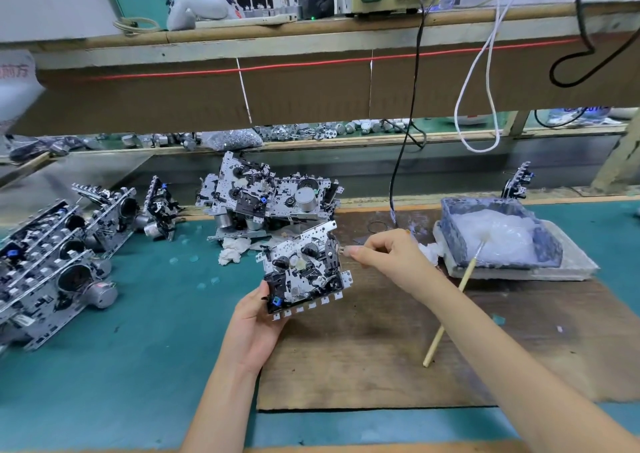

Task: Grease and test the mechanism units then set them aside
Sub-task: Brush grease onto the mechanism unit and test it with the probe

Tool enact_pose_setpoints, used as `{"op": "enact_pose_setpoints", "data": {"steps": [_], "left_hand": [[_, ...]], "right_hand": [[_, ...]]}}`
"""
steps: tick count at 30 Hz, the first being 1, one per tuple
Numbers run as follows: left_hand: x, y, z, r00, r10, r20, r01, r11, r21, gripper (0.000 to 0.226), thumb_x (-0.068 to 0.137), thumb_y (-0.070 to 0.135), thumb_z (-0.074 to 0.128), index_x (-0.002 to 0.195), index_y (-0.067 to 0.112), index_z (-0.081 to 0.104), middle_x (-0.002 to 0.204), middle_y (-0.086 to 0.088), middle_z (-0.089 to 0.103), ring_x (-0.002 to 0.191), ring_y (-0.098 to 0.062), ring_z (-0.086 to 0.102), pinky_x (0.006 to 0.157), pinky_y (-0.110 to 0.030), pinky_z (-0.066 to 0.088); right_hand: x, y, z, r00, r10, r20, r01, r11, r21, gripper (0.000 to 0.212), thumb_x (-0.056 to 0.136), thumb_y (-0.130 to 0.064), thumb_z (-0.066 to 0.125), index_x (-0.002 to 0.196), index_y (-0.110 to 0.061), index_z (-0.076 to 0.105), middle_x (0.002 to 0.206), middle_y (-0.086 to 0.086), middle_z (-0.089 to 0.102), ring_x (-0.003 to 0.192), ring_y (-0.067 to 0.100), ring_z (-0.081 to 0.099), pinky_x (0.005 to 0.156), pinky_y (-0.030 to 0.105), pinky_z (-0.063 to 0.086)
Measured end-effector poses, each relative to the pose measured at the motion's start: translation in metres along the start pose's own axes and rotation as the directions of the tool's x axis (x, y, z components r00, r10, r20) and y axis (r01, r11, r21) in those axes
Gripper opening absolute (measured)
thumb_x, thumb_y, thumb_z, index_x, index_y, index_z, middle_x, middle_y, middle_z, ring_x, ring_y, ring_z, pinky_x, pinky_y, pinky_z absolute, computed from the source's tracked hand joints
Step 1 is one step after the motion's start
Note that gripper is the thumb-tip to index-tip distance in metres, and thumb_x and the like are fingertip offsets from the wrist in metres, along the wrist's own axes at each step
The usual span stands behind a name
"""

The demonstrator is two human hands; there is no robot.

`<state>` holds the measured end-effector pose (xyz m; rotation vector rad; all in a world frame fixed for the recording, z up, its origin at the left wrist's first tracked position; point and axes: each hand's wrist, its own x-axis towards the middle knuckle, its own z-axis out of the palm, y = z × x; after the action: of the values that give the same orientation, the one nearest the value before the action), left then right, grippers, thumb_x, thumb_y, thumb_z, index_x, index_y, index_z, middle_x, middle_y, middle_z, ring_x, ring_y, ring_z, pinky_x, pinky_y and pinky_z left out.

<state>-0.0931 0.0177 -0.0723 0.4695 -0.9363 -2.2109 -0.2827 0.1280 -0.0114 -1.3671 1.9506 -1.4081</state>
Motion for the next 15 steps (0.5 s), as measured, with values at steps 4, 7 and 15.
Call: {"op": "enact_pose_setpoints", "data": {"steps": [4,7,15], "left_hand": [[0.0005,0.0006,0.0002,1.000,-0.007,-0.028,0.007,1.000,-0.010,0.065,0.022,0.037,0.097,0.076,0.006,0.078,0.086,-0.010,0.074,0.078,-0.019,0.072,0.064,-0.029,0.058],[0.0004,0.0005,0.0004,0.999,-0.004,-0.047,0.003,0.999,-0.034,0.055,0.028,0.033,0.096,0.073,0.007,0.078,0.084,-0.009,0.075,0.075,-0.017,0.072,0.063,-0.028,0.059],[-0.0008,0.0019,0.0019,0.999,0.000,-0.041,-0.001,1.000,-0.026,0.031,0.052,0.029,0.072,0.075,0.008,0.078,0.087,-0.007,0.075,0.078,-0.017,0.072,0.066,-0.028,0.059]], "right_hand": [[0.0011,-0.0021,-0.0020,0.995,0.071,0.067,-0.071,0.997,0.004,0.040,0.083,-0.035,0.065,0.052,-0.013,0.055,0.035,-0.012,0.033,0.037,0.011,0.037,0.053,0.020,0.040],[0.0003,-0.0024,-0.0018,0.994,0.071,0.087,-0.075,0.996,0.042,0.038,0.084,-0.035,0.065,0.052,-0.015,0.056,0.039,-0.012,0.034,0.036,0.003,0.029,0.044,0.008,0.029],[-0.0021,-0.0085,0.0015,0.992,0.099,0.081,-0.093,0.993,-0.070,0.031,0.087,-0.040,0.059,0.061,-0.021,0.059,0.047,-0.015,0.050,0.045,0.000,0.041,0.052,0.013,0.035]]}}
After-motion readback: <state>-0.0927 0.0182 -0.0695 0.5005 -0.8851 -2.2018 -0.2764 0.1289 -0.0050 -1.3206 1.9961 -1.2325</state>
